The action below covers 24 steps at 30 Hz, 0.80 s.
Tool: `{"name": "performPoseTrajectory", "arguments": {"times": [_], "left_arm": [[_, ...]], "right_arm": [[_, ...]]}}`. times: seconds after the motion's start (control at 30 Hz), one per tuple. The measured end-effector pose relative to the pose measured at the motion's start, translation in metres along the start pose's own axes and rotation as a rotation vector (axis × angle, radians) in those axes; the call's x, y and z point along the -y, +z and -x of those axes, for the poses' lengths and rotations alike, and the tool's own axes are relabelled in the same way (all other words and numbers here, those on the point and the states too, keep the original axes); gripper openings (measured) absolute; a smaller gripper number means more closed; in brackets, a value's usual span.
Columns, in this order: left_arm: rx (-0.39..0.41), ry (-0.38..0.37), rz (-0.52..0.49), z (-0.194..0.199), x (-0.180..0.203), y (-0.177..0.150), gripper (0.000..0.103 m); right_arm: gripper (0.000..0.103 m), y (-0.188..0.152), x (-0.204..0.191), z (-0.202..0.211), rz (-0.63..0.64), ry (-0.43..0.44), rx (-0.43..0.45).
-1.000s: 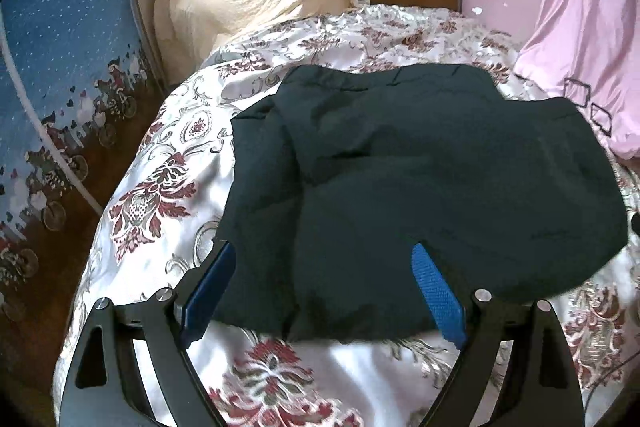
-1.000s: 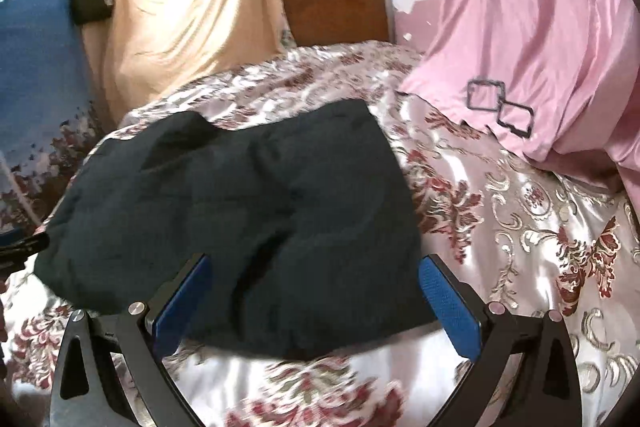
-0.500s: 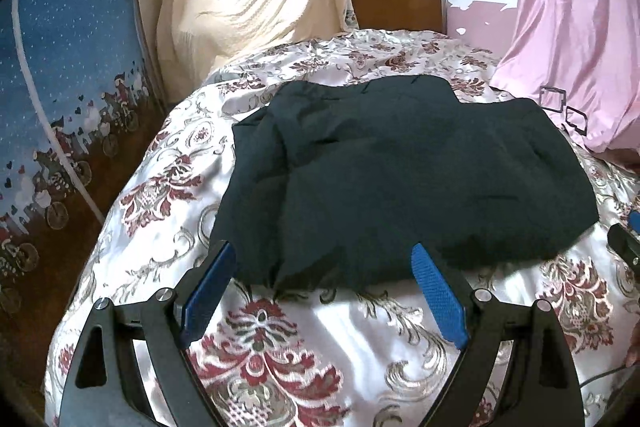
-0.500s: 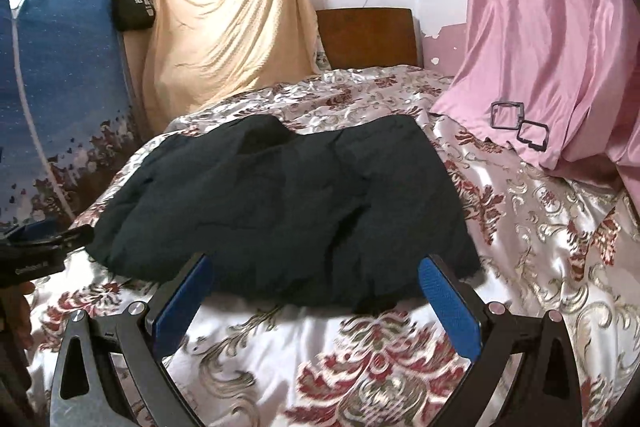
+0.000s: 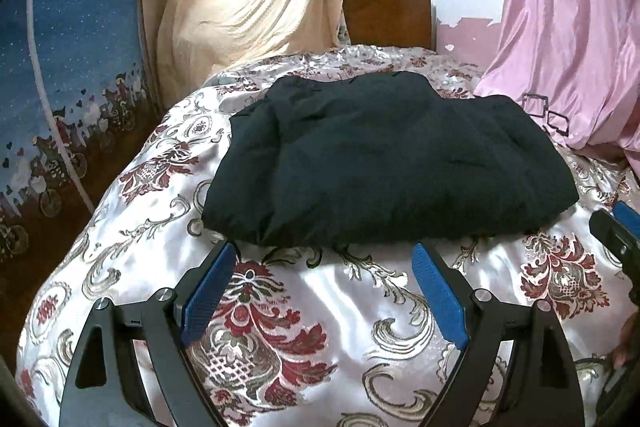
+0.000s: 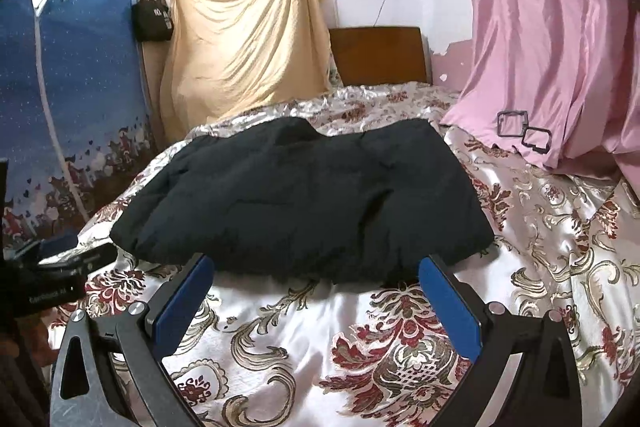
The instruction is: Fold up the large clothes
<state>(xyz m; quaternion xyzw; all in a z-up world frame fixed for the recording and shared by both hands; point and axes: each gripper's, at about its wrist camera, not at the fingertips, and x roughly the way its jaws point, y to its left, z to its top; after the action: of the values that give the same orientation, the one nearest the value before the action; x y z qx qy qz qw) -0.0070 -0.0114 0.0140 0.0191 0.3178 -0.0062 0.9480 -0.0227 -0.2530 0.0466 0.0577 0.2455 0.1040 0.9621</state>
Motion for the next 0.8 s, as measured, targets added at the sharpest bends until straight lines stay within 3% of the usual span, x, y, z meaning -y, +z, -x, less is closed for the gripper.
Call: {"name": "performPoseTrajectory", "arguments": {"times": [0.37, 0.8], "left_arm": [[0.101, 0.002, -0.006, 0.025, -0.003, -0.02, 0.086], [0.109, 0.006, 0.008, 0.03, -0.003, -0.03, 0.086]], "right_arm": [[0.103, -0.017, -0.02, -0.004, 0.031, 0.009, 0.005], [0.103, -0.03, -0.028, -0.004, 0.052, 0.009, 0.011]]}}
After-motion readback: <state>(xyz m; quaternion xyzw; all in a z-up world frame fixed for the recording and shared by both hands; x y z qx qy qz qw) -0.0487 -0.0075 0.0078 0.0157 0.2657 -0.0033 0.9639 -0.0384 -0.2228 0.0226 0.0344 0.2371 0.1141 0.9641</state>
